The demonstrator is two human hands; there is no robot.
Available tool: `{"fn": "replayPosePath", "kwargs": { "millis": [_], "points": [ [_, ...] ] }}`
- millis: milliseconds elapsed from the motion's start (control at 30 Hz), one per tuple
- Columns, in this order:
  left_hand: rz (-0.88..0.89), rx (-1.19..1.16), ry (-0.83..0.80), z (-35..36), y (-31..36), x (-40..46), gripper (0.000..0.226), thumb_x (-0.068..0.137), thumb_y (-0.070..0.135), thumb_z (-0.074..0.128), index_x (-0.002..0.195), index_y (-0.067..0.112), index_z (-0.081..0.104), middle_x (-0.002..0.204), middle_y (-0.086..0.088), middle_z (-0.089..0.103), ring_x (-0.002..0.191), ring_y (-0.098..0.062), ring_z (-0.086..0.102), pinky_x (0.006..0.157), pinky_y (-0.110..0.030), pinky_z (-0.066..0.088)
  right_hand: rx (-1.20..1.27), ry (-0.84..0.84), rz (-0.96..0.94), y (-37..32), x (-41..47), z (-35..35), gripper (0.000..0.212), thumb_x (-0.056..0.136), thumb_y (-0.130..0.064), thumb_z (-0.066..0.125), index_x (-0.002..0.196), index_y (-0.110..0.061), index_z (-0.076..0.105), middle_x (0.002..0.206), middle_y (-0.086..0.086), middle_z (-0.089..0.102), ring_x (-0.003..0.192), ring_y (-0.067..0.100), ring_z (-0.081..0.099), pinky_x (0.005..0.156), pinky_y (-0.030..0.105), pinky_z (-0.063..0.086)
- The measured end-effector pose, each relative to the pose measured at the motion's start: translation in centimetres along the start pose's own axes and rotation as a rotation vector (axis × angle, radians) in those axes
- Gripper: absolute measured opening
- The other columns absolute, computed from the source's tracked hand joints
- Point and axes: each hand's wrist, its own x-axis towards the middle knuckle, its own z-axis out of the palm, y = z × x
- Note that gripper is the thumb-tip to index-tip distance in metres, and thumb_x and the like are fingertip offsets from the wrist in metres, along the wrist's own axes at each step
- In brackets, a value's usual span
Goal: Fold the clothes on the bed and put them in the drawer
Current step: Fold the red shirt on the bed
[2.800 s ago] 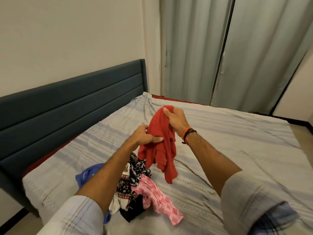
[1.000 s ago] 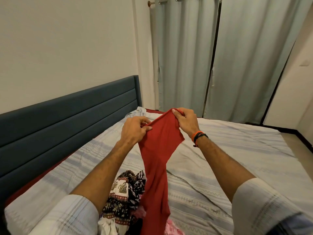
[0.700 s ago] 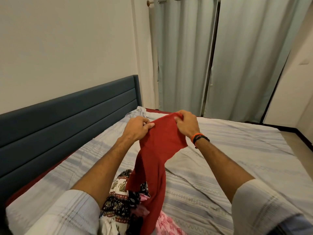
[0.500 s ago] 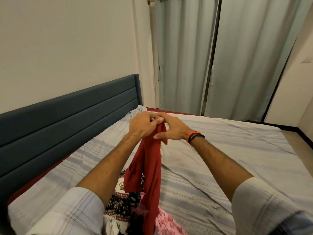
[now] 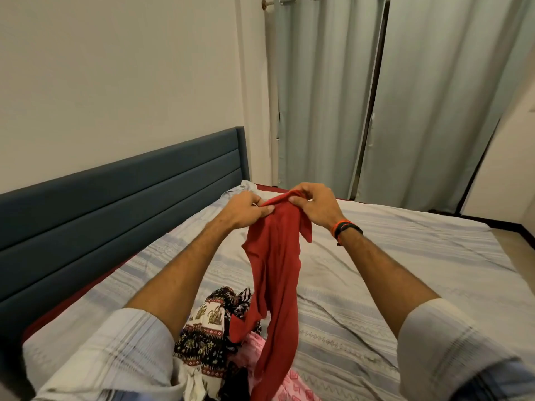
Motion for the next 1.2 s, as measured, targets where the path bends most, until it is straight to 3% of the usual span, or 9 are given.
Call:
{"fn": "replayPosePath", "kwargs": {
  "millis": [133,400,567,633,700,833,967,1067,1200],
  "points": [
    [-0.046,-0.257,0.059,1.1,1.4,0.0,0.025,0.098,0.027,0.059,0.077,0.016,0.064,0.076,-0.004,0.065,0.071,-0.017,0.063,0.062,-0.031,0.057,-0.045,0.153,0.025,-0.2,-0.6,0.7,0.019,0.081,-0.027,0.080,0.091,-0.018,0.066,0.089,-0.005,0.066,0.078,0.009,0.059,0.074,0.022,0.049],
    [-0.161,-0.783,0.190,1.3,2.9,0.9,0.027,0.101,0.023,0.055,0.114,0.003,0.067,0.084,-0.006,0.067,0.068,-0.014,0.064,0.056,-0.026,0.055,0.323,-0.027,0.135,-1.5,-2.6,0.3,0.032,0.093,-0.038,0.066,0.080,-0.009,0.062,0.069,0.008,0.074,0.057,0.019,0.069,0.049,0.025,0.050],
    [-0.121,-0.882,0.311,0.7,3.5,1.5,0.033,0.098,0.003,0.056,0.124,0.015,0.040,0.108,-0.018,0.059,0.074,-0.020,0.069,0.060,-0.031,0.061,0.294,-0.135,0.139,-1.3,-2.7,0.3,0.045,0.077,-0.060,0.073,0.087,-0.016,0.067,0.083,0.002,0.076,0.076,0.018,0.074,0.063,0.030,0.059],
    [-0.068,-0.900,0.330,0.7,4.0,1.4,0.029,0.098,-0.005,0.051,0.119,0.016,0.049,0.107,-0.016,0.058,0.083,-0.022,0.068,0.064,-0.029,0.061,0.187,-0.188,0.099,-1.4,-2.3,0.7,0.050,0.070,-0.064,0.077,0.098,-0.023,0.071,0.093,-0.005,0.075,0.088,0.015,0.071,0.076,0.032,0.059],
    [-0.033,-0.945,0.340,0.7,4.2,1.4,0.030,0.096,-0.013,0.046,0.112,0.008,0.060,0.107,-0.010,0.061,0.092,-0.020,0.066,0.072,-0.029,0.062,0.076,-0.129,0.041,-1.0,-1.6,1.3,0.030,0.079,-0.044,0.078,0.099,-0.021,0.074,0.092,-0.004,0.075,0.086,0.017,0.069,0.082,0.039,0.058],
    [0.039,-0.555,0.397,0.5,2.8,1.9,0.045,0.083,-0.011,0.061,0.120,0.012,0.066,0.111,0.000,0.067,0.104,-0.017,0.065,0.095,-0.037,0.056,0.198,0.042,0.140,-0.3,-0.2,0.8,0.015,0.091,-0.022,0.066,0.101,-0.016,0.076,0.090,-0.001,0.075,0.086,0.017,0.070,0.087,0.043,0.057],
    [-0.014,-0.122,0.479,0.6,1.5,1.7,0.030,0.073,0.019,0.083,0.101,0.025,0.076,0.093,0.006,0.073,0.089,-0.011,0.068,0.090,-0.035,0.056,0.199,0.047,0.080,-0.3,0.6,0.0,0.021,0.096,-0.034,0.060,0.093,-0.017,0.073,0.082,-0.004,0.069,0.077,0.015,0.062,0.083,0.043,0.052],
    [0.041,0.137,0.542,1.5,1.0,1.7,0.028,0.076,0.054,0.075,0.092,0.032,0.076,0.098,0.008,0.066,0.097,-0.013,0.060,0.088,-0.035,0.051,0.211,-0.005,0.057,-0.7,0.9,0.0,0.038,0.091,-0.054,0.057,0.102,-0.023,0.076,0.090,-0.008,0.074,0.086,0.014,0.067,0.087,0.044,0.055],
    [0.144,-0.038,0.377,2.1,1.5,1.8,0.020,0.092,0.038,0.064,0.093,0.019,0.073,0.091,0.001,0.072,0.090,-0.018,0.065,0.085,-0.037,0.053,0.275,-0.064,0.063,-0.2,1.0,0.2,0.051,0.080,-0.068,0.056,0.107,-0.029,0.075,0.096,-0.005,0.076,0.095,0.018,0.070,0.089,0.046,0.056]
  ]
}}
